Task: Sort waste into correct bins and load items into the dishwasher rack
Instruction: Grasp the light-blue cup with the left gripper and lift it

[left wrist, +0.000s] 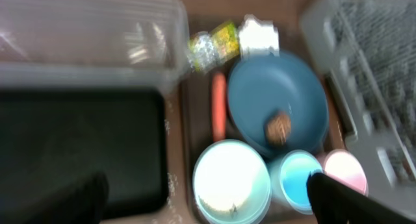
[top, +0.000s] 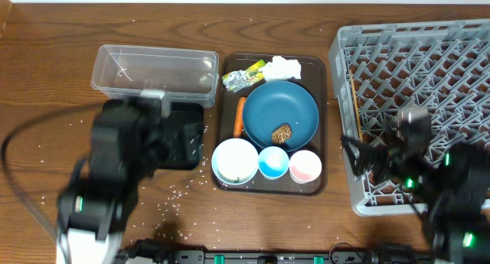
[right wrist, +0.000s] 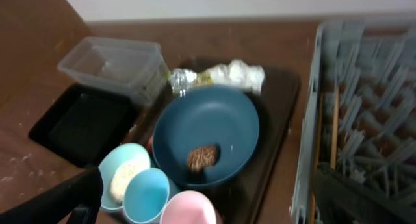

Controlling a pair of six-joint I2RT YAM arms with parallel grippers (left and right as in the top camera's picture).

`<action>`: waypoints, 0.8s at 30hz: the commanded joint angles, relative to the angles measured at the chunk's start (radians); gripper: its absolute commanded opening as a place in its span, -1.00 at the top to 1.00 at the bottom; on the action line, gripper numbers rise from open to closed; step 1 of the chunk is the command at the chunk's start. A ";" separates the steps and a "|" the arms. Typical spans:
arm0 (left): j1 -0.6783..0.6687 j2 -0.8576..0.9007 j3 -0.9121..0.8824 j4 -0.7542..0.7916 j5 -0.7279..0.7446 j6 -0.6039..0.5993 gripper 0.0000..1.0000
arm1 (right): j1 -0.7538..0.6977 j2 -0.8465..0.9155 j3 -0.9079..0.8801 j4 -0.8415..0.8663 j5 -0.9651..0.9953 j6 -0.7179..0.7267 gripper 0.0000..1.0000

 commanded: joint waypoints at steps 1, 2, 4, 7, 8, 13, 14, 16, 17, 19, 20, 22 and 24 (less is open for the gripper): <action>-0.056 0.171 0.133 -0.063 0.035 -0.002 -0.96 | 0.010 0.163 0.140 -0.080 -0.001 -0.027 -0.98; -0.070 0.211 0.148 -0.065 0.064 -0.006 -0.96 | 0.010 0.207 0.171 -0.101 -0.008 -0.023 -0.99; -0.090 0.274 0.153 -0.055 0.177 -0.005 -0.96 | 0.010 0.283 0.212 -0.138 -0.050 0.000 -0.98; -0.119 0.359 0.153 -0.050 0.306 -0.005 -0.95 | 0.010 0.367 0.230 -0.165 -0.132 -0.006 -0.99; -0.130 0.380 0.153 -0.049 0.307 -0.004 -0.96 | 0.010 0.383 0.230 -0.169 -0.131 -0.006 -0.98; -0.208 0.482 0.153 -0.039 0.244 0.001 -0.96 | 0.010 0.441 0.230 -0.190 -0.051 0.010 -0.98; -0.232 0.502 0.153 -0.038 0.224 0.003 -0.96 | 0.010 0.444 0.230 -0.195 -0.021 0.023 -0.99; -0.277 0.530 0.150 -0.041 0.170 0.002 -0.86 | 0.010 0.445 0.230 -0.206 0.061 0.072 -0.99; -0.304 0.543 0.146 -0.043 0.134 0.002 -0.76 | 0.010 0.444 0.230 -0.215 0.119 0.115 -0.98; -0.364 0.567 0.131 -0.056 0.045 -0.007 -0.55 | 0.008 0.444 0.230 -0.237 0.210 0.183 -0.98; -0.391 0.578 0.122 -0.058 0.010 -0.016 -0.48 | 0.005 0.444 0.230 -0.251 0.254 0.206 -0.98; -0.435 0.602 0.110 -0.057 -0.043 -0.044 -0.41 | -0.007 0.444 0.230 -0.277 0.318 0.240 -0.99; -0.474 0.632 0.099 -0.057 -0.092 -0.075 -0.39 | -0.024 0.444 0.230 -0.297 0.346 0.243 -0.99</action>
